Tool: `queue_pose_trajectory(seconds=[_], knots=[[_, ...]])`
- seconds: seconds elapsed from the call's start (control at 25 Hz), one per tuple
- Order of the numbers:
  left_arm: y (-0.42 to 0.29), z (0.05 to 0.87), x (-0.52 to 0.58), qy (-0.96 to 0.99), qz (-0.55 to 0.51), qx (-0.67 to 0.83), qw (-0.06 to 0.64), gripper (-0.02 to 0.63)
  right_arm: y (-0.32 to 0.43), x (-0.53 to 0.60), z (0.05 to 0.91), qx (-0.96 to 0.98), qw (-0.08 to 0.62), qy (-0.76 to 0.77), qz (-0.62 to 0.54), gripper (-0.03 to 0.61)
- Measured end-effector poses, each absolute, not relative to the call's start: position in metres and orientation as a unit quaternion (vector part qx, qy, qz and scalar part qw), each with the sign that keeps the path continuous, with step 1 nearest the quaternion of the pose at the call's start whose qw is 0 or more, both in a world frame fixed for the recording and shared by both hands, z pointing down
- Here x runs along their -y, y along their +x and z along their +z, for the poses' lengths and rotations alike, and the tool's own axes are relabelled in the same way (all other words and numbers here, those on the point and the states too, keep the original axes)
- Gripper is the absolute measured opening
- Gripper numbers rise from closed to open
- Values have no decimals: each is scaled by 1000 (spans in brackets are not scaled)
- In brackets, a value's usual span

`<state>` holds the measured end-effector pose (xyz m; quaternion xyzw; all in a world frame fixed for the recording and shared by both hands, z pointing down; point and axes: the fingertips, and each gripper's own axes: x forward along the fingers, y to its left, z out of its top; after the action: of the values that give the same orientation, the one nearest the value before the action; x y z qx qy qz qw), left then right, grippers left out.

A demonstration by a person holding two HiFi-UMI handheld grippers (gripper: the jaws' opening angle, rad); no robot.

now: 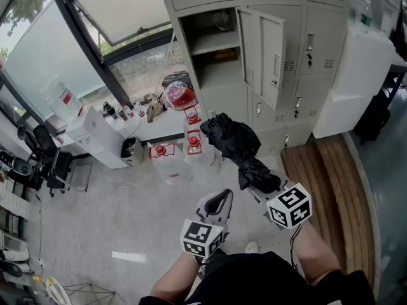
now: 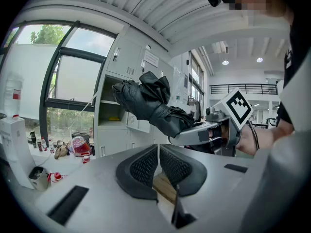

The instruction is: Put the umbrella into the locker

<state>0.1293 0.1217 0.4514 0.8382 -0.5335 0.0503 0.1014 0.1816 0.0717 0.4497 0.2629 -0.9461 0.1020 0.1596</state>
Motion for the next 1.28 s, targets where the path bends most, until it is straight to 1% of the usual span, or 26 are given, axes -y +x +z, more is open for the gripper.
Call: queue_pose_trajectory(seconds=[0.36, 0.68, 1.28], knots=[[123, 453, -121, 838, 50, 533, 103, 20, 176, -70, 448, 947, 145, 265, 112, 227], [113, 449, -111, 842, 53, 529, 97, 20, 166, -60, 447, 946, 152, 267, 106, 227], [58, 449, -80, 849, 57, 515, 104, 20, 116, -29, 454, 937, 167, 282, 123, 227]])
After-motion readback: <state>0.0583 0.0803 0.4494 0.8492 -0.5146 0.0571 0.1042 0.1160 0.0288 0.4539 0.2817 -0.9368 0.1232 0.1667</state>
